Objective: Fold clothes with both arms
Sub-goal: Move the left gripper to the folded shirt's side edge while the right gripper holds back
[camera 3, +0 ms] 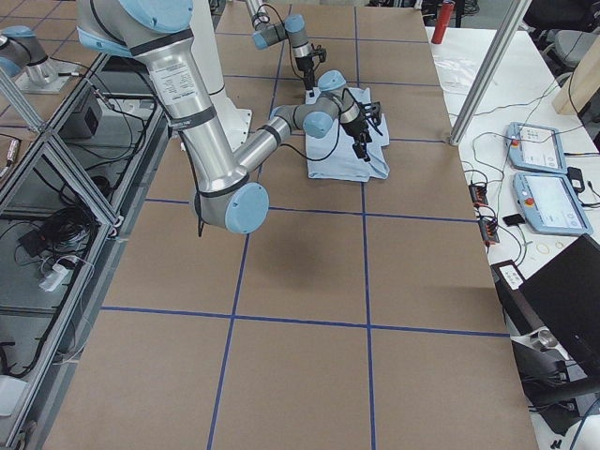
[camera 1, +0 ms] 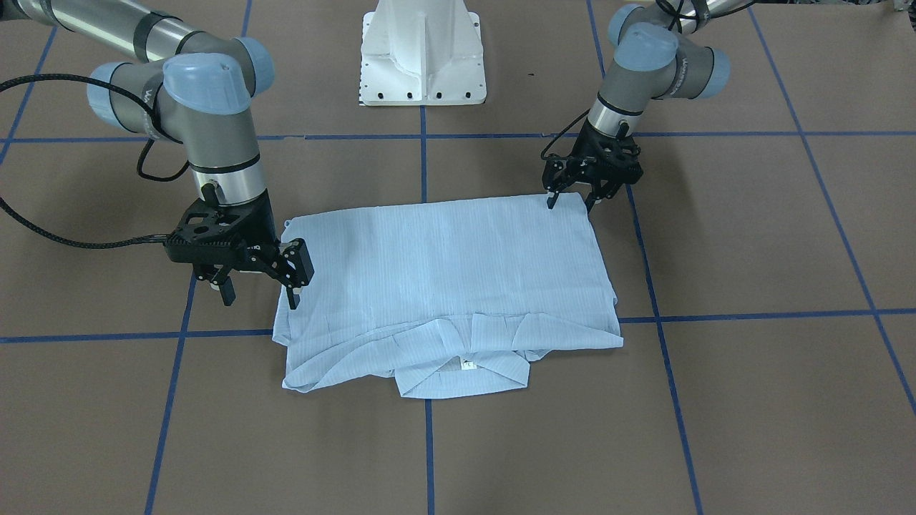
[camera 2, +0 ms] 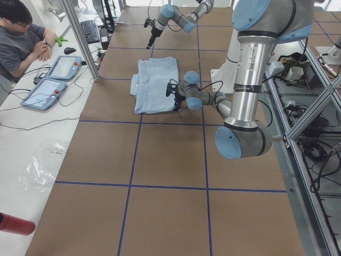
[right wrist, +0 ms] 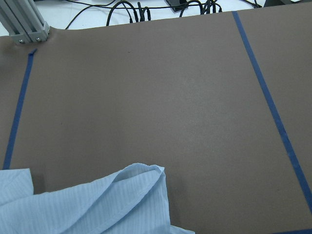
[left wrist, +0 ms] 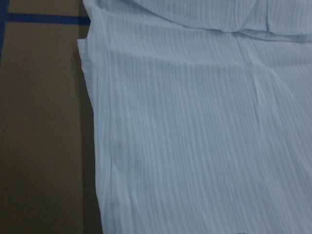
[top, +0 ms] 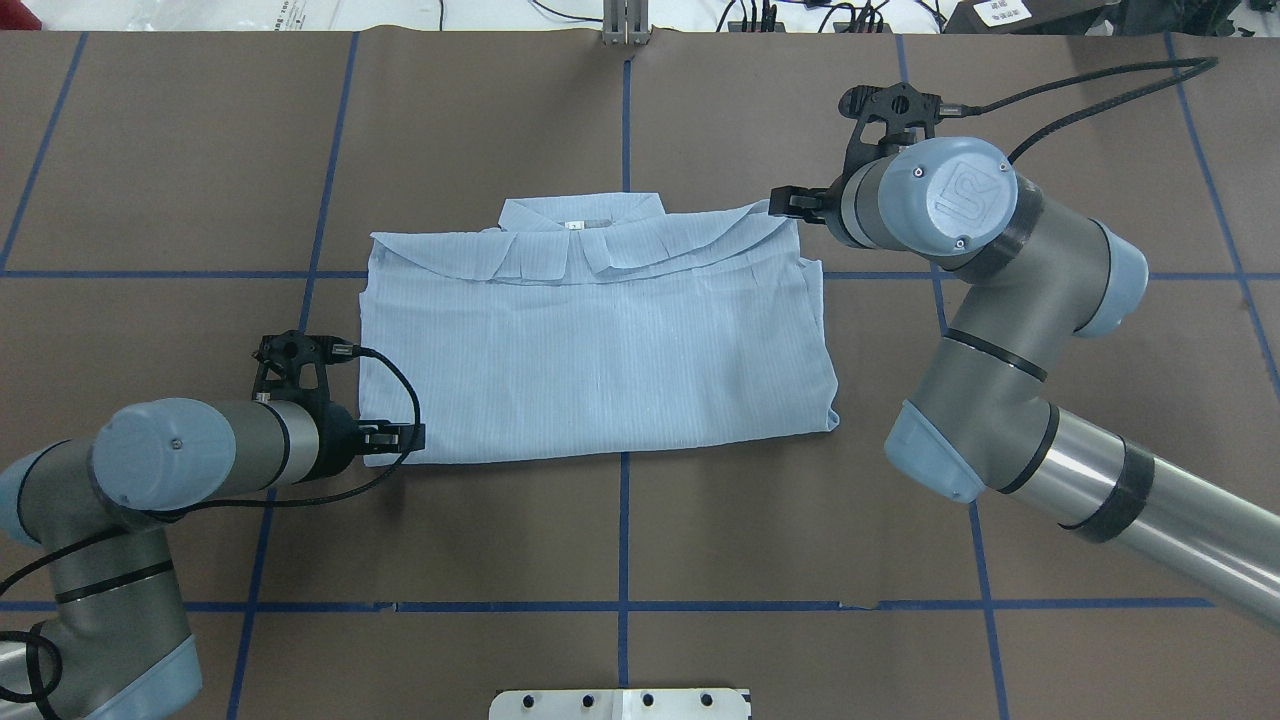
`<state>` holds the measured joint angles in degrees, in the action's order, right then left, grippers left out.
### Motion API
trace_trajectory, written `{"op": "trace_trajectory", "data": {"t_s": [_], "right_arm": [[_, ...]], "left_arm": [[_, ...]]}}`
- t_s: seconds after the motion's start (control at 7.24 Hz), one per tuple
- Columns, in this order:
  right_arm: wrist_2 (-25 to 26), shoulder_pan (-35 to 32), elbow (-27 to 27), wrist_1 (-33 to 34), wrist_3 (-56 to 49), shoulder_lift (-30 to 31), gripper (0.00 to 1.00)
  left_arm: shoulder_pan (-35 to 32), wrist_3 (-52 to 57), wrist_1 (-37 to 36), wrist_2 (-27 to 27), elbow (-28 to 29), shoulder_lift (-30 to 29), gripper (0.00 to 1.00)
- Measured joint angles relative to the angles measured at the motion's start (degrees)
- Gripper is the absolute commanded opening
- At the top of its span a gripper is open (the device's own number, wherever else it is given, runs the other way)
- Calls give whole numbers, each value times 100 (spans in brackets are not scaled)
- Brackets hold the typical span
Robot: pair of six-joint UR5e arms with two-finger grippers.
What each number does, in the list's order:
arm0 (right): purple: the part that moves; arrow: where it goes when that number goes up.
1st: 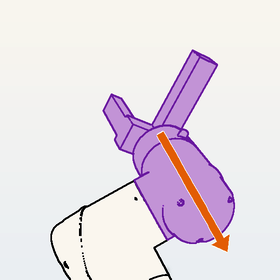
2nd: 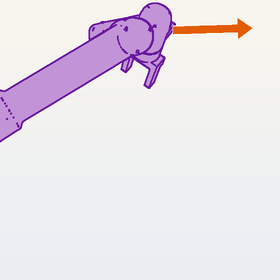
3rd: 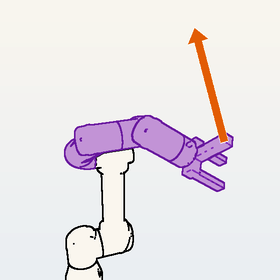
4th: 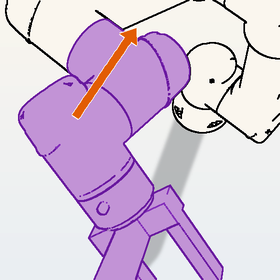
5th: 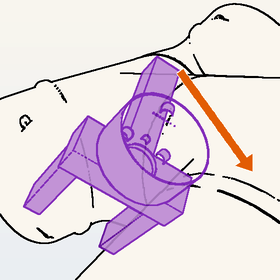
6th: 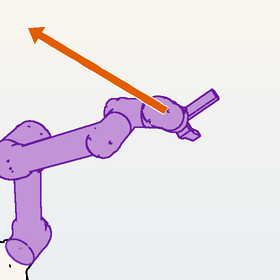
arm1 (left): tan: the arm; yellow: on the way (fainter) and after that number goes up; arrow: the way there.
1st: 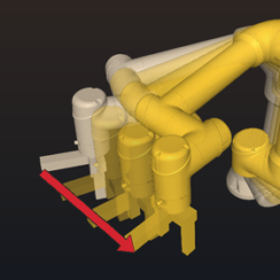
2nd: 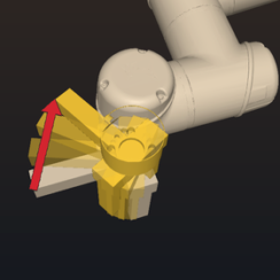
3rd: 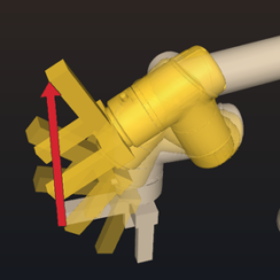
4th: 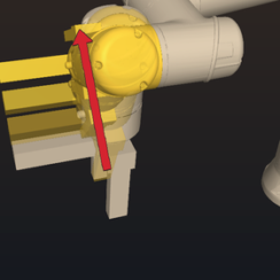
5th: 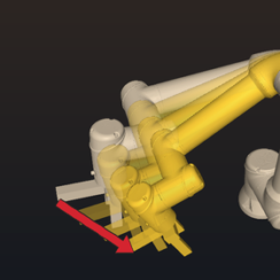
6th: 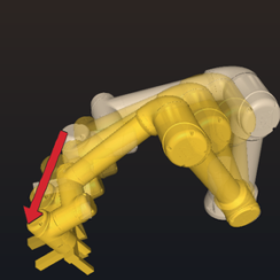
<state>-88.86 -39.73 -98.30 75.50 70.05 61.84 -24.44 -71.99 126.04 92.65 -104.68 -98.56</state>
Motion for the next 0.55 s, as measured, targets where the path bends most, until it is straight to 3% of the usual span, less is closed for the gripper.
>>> {"op": "trace_trajectory", "data": {"t_s": [0.14, 0.55], "right_arm": [[0, 0, 3, 0, 0, 1, 100], [0, 6, -4, -8, 6, 9, 100]], "left_arm": [[12, -5, 0, -1, -6, 2, 0], [14, 16, -20, 5, -73, 45, 0]]}}
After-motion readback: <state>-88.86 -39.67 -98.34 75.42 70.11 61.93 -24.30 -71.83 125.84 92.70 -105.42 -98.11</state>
